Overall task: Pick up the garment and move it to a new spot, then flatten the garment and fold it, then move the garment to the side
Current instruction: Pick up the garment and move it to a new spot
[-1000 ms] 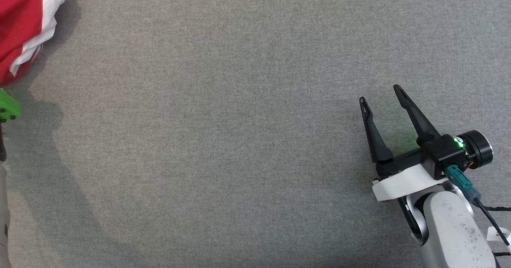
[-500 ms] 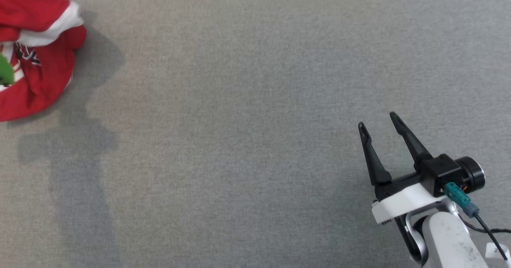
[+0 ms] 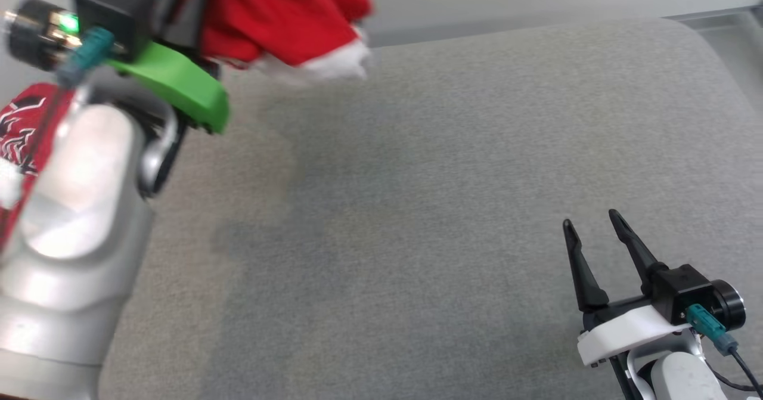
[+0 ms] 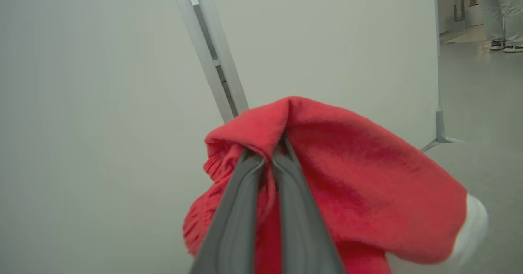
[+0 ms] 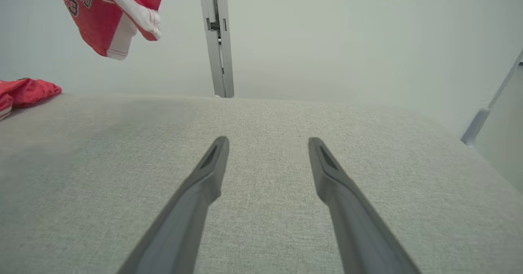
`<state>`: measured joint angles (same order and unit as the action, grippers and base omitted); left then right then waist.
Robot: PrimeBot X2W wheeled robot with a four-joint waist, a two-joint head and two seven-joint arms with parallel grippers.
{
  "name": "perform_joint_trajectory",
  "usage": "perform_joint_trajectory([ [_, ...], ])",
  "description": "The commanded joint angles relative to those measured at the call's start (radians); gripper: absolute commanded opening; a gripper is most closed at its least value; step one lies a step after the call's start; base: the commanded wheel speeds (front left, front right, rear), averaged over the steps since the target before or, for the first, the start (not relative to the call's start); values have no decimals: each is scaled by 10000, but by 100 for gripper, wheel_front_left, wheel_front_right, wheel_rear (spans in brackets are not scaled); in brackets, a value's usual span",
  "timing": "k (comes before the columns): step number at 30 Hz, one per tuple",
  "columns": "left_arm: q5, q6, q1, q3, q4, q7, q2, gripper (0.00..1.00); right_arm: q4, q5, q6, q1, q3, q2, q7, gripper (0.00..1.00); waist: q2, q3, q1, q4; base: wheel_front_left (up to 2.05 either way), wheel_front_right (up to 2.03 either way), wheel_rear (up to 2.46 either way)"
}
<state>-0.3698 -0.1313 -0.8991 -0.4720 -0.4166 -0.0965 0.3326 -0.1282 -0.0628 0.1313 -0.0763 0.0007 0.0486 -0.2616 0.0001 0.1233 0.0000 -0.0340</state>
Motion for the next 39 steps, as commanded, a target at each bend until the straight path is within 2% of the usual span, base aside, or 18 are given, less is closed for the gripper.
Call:
perform_joint_trajectory([
  [1,-102,18,323,-232,116,73,-11,0,19,-38,-10,91,-88,34,-51,100,-1,-257,0,-509,0,0,0],
  [5,-469,18,968,-1080,164,356,-232,0,74,-84,-10,2,-199,31,-51,100,-1,-23,0,-803,0,0,0],
  [11,-924,20,2068,-1763,-799,485,-416,0,135,-209,-10,-229,-214,31,-51,100,-1,521,0,-1101,0,0,0],
  [16,-1058,32,2411,-1837,-2140,-88,-348,0,188,-292,-10,-470,-104,33,-51,100,-1,1015,0,-1252,0,0,0],
  [24,-970,181,2009,-1804,-3762,-1194,-741,0,218,-217,-10,-781,-171,33,-51,100,-1,1371,0,-1212,0,0,0],
  [25,-966,176,1973,-1804,-3907,-1294,-818,5,210,-209,-10,-804,-154,32,-51,100,-1,1375,0,-1192,0,0,0],
  [27,-953,177,1908,-1772,-4124,-1458,-926,49,187,-195,-10,-820,-117,32,-51,100,-1,1349,0,-1143,0,0,0],
  [28,-963,187,1895,-1734,-4191,-1518,-979,100,173,-186,-10,-820,-110,32,-51,100,-1,1315,0,-1110,0,0,0],
  [34,-1070,219,2148,-1356,-4126,-1700,-1225,100,152,-58,-10,-773,-128,33,-51,100,-1,950,0,-842,0,0,0],
  [39,-915,427,3219,-496,-2921,-1679,-1315,100,161,136,-10,-556,-177,33,-51,100,-1,364,0,-475,0,0,0],
])
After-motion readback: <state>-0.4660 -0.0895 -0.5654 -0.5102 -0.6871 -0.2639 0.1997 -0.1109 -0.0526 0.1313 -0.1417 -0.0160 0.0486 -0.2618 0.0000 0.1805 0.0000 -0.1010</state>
